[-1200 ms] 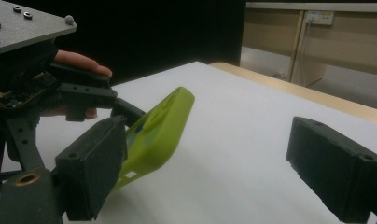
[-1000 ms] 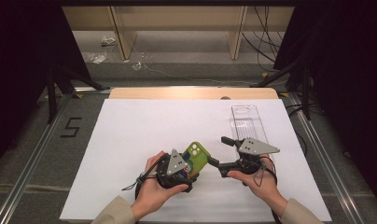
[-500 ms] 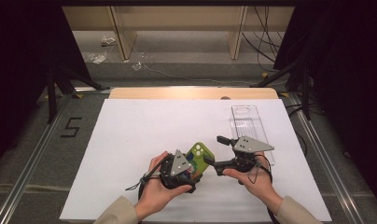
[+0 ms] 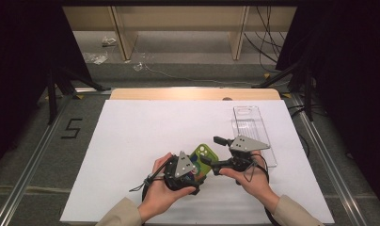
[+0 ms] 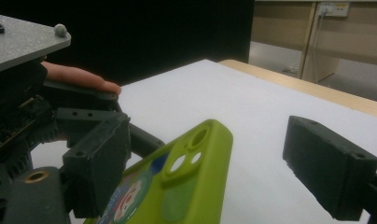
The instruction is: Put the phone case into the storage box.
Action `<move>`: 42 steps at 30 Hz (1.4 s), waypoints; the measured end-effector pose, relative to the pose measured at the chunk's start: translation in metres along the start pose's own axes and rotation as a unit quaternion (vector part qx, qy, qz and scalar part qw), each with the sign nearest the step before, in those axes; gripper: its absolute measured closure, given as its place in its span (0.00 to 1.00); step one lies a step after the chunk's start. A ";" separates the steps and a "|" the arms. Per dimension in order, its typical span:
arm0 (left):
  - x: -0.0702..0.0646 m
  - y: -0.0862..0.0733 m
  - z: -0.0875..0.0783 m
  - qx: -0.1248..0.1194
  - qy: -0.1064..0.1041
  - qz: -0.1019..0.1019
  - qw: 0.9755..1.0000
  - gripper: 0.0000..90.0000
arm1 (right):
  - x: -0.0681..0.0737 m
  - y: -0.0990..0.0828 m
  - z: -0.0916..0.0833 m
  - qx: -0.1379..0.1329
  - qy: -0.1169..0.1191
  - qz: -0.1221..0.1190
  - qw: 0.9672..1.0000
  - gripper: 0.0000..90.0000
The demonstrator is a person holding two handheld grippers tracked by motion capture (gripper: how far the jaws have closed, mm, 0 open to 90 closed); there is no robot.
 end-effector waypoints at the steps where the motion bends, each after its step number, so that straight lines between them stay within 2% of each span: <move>1: 0.000 0.000 0.000 0.000 0.000 0.001 1.000 0.18 | 0.000 0.000 0.001 0.000 0.000 0.000 1.000 0.18; 16: -0.001 0.001 0.003 -0.001 -0.001 0.000 1.000 0.18 | -0.004 -0.003 0.009 0.009 -0.002 0.016 1.000 0.22; 42: -0.002 0.004 0.008 -0.001 -0.002 0.001 1.000 0.18 | -0.004 -0.005 0.016 0.020 0.009 0.024 0.999 0.31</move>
Point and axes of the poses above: each handheld gripper's, and its own axes: z roughly forward along the jaws, y roughly out of its top, x roughly to its left, the point moved 7 cm from there along z, roughly forward along the jaws, and after that the axes turned 10 degrees about -z, right-handed, at the moved point
